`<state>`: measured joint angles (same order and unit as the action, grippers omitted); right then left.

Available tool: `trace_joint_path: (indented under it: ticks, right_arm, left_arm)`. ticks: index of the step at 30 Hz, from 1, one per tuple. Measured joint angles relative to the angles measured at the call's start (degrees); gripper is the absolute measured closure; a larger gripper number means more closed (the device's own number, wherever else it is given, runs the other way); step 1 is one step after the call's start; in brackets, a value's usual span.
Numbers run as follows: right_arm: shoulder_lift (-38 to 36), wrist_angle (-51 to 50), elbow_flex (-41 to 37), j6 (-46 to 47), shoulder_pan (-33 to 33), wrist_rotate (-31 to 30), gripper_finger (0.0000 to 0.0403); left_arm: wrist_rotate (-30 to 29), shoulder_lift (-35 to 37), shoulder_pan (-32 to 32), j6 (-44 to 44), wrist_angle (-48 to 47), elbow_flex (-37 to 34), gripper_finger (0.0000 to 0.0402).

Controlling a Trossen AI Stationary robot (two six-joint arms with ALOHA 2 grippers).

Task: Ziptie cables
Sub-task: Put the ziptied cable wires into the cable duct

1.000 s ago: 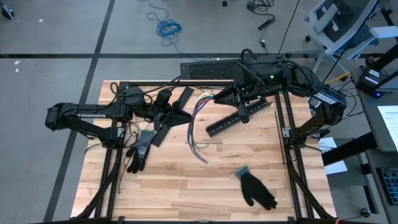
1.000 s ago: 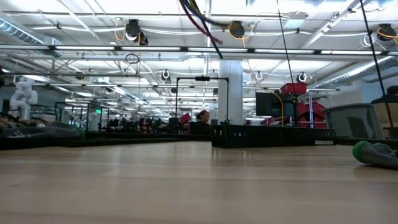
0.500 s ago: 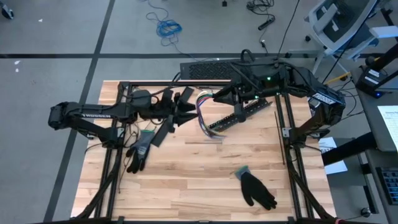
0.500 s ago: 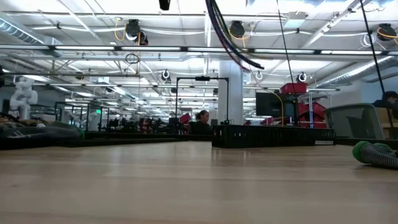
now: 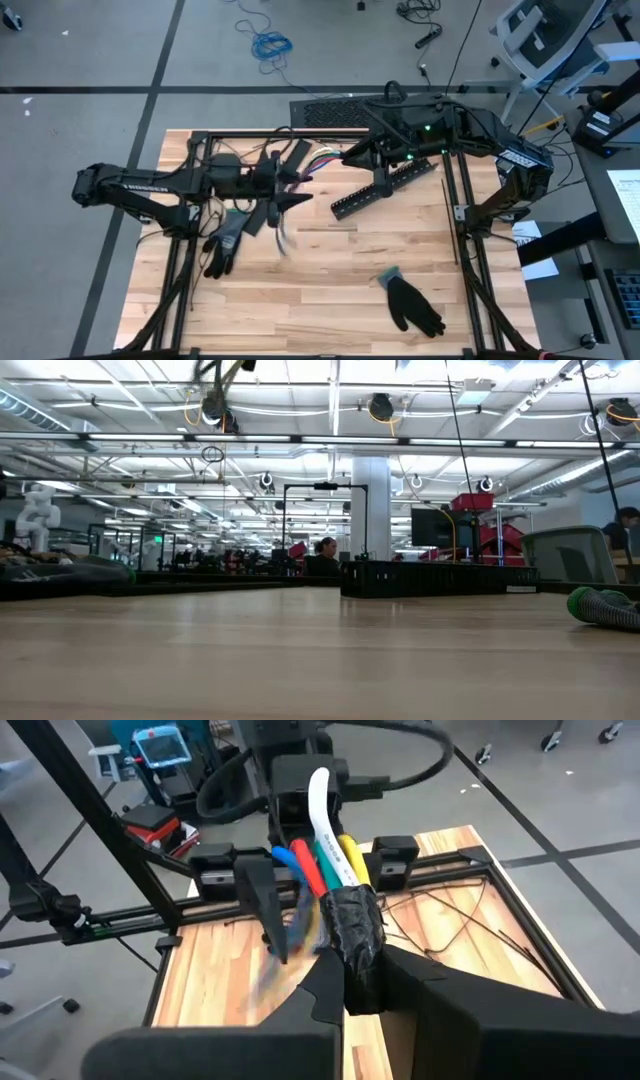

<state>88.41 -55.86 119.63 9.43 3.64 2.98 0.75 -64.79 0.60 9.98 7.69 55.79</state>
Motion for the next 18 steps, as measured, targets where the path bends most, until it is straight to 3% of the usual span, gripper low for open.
trace_joint_path:
  ticks: [18]
  right_arm:
    - [0.91, -0.45, 0.04, -0.95, 0.00, 0.39, 0.0392]
  left_arm:
    - [-2.89, 0.04, 0.00, 6.33, 1.77, -0.04, 0.0180]
